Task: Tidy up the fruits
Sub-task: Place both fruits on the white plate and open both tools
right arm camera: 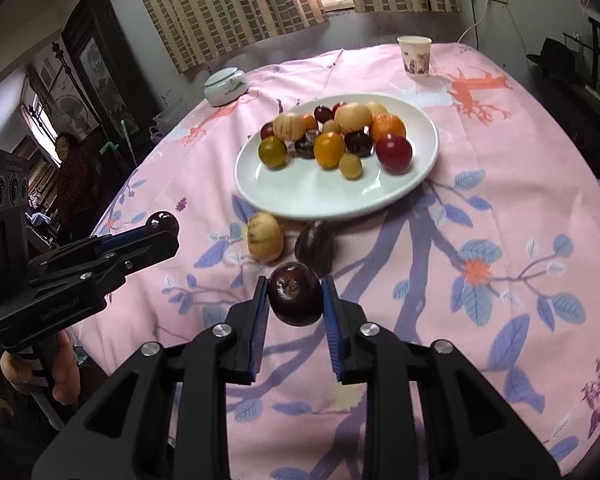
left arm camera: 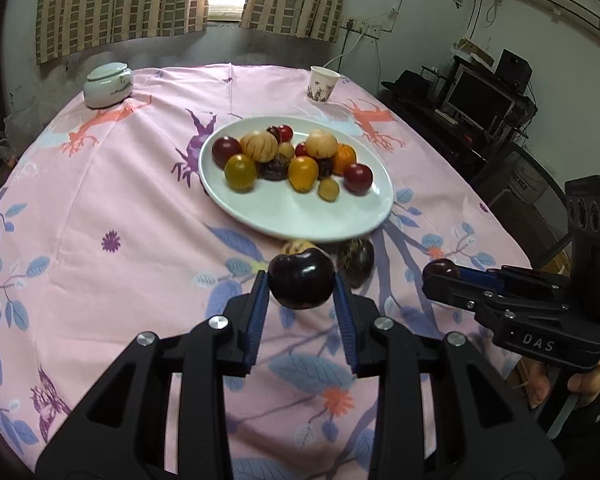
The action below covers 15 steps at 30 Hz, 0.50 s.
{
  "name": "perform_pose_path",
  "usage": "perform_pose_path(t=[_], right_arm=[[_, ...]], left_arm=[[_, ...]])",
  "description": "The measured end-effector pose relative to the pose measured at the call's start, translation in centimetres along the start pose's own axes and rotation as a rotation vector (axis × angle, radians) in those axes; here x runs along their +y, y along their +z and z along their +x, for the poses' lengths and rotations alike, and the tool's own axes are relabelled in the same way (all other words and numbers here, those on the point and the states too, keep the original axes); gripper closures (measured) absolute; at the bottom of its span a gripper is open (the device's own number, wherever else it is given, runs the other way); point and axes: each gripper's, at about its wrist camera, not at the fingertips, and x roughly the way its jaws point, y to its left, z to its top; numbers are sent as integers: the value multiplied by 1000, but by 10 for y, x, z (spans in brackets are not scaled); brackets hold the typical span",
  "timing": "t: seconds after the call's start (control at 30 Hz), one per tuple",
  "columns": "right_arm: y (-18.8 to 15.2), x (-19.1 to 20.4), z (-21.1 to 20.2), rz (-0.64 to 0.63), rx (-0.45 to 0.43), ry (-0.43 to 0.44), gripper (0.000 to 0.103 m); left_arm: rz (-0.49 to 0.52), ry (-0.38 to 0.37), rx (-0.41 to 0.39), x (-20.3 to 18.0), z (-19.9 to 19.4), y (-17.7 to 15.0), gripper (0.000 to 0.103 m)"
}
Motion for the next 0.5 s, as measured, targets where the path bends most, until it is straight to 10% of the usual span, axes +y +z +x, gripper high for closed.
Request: perform_pose_path(t=[0.5], right_arm=[[88, -36, 95, -21, 32, -163, 76]], left_arm=[[-28, 66, 123, 19, 127, 82, 69]])
